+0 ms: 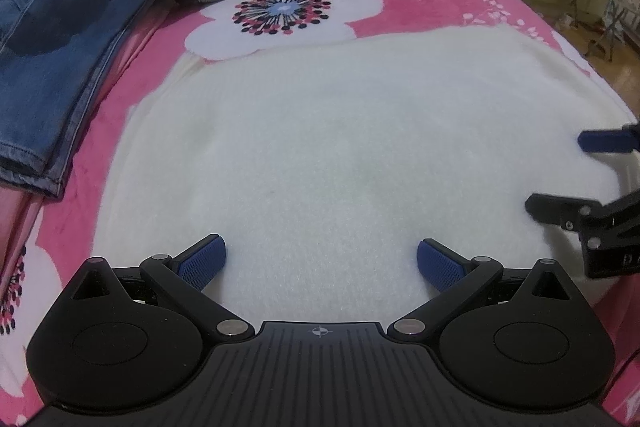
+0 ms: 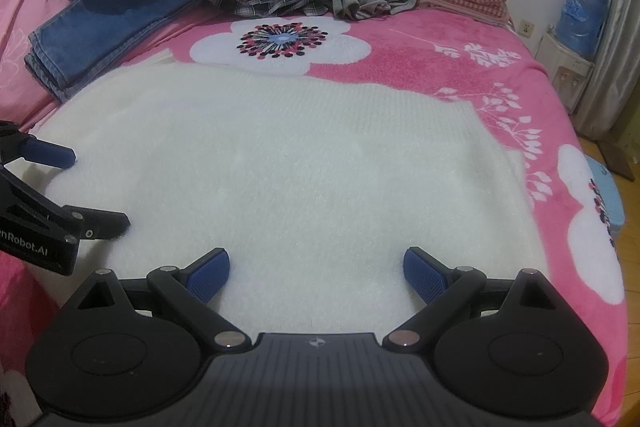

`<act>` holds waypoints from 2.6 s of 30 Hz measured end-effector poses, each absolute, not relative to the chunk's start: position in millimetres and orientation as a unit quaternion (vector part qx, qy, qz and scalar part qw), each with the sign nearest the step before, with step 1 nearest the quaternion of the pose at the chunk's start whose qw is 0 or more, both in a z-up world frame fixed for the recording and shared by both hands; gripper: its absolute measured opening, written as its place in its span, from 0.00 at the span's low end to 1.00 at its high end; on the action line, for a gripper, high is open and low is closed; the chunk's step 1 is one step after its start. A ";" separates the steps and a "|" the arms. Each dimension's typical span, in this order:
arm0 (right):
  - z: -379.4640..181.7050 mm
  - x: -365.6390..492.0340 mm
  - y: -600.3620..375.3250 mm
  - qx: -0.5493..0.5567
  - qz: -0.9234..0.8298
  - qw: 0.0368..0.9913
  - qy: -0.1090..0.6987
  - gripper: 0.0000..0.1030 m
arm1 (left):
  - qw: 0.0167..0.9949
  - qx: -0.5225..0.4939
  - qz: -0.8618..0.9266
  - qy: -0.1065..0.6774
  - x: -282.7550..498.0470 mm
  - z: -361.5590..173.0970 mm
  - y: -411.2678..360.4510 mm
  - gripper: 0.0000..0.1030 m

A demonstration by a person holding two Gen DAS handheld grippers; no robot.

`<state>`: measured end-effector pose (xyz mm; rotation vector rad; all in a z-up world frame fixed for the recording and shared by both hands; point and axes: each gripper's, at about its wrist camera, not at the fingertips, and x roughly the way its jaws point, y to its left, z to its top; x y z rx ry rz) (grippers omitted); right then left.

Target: Fold clothes

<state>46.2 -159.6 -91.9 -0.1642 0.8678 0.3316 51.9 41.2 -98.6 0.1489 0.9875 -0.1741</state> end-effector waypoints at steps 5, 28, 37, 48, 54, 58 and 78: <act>-92.3 46.2 -159.5 -0.080 0.161 0.891 0.418 0.94 | 0.871 0.064 -0.073 0.482 59.2 -94.4 40.7 1.00; -76.4 60.9 -161.0 -0.066 0.154 0.905 0.391 0.93 | 0.871 0.058 -0.048 0.486 65.4 -98.4 38.6 1.00; -96.4 73.1 -163.5 -0.065 0.151 0.900 0.404 0.94 | 0.870 0.056 -0.048 0.487 66.5 -98.4 39.3 1.00; -97.6 71.0 -161.6 -0.073 0.151 0.900 0.403 0.95 | 0.871 0.058 -0.048 0.485 66.4 -99.3 38.6 1.00; -99.2 69.9 -159.4 -0.081 0.152 0.900 0.402 0.95 | 0.873 0.061 -0.052 0.481 65.6 -100.7 39.3 1.00; -101.3 69.0 -157.6 -0.092 0.156 0.898 0.401 0.97 | 0.875 0.064 -0.054 0.477 64.0 -101.9 38.9 1.00; -104.1 66.9 -157.5 -0.098 0.162 0.898 0.398 0.99 | 0.881 0.063 -0.053 0.465 61.1 -103.8 38.9 1.00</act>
